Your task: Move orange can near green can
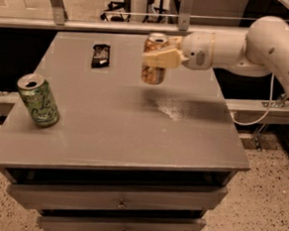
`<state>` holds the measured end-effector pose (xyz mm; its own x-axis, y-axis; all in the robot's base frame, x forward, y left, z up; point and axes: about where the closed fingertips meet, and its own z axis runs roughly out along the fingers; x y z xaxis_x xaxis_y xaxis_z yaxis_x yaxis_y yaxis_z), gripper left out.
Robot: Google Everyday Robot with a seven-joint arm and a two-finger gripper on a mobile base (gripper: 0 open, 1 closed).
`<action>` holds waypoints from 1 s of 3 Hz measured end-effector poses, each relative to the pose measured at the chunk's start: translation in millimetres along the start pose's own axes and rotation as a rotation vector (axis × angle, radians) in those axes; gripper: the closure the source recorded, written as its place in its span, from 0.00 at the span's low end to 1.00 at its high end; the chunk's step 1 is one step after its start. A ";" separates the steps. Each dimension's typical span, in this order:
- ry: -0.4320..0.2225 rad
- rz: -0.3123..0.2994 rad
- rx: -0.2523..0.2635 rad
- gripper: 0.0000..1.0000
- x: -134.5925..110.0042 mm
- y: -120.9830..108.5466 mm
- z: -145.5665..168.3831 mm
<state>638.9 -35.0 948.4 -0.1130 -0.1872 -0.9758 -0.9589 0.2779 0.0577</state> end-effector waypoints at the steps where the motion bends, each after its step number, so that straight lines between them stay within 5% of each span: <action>1: -0.064 0.010 -0.146 1.00 -7.4 50.9 65.7; 2: -0.101 -0.003 -0.286 1.00 -8.9 100.3 135.8; 3: -0.112 -0.021 -0.351 1.00 -9.7 124.3 165.8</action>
Offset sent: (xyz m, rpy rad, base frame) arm -0.0773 0.2133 -0.0253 0.1694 0.0333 0.3644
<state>564.1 157.6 930.0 -0.0819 -0.0801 -0.9934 -0.9938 -0.0683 0.0874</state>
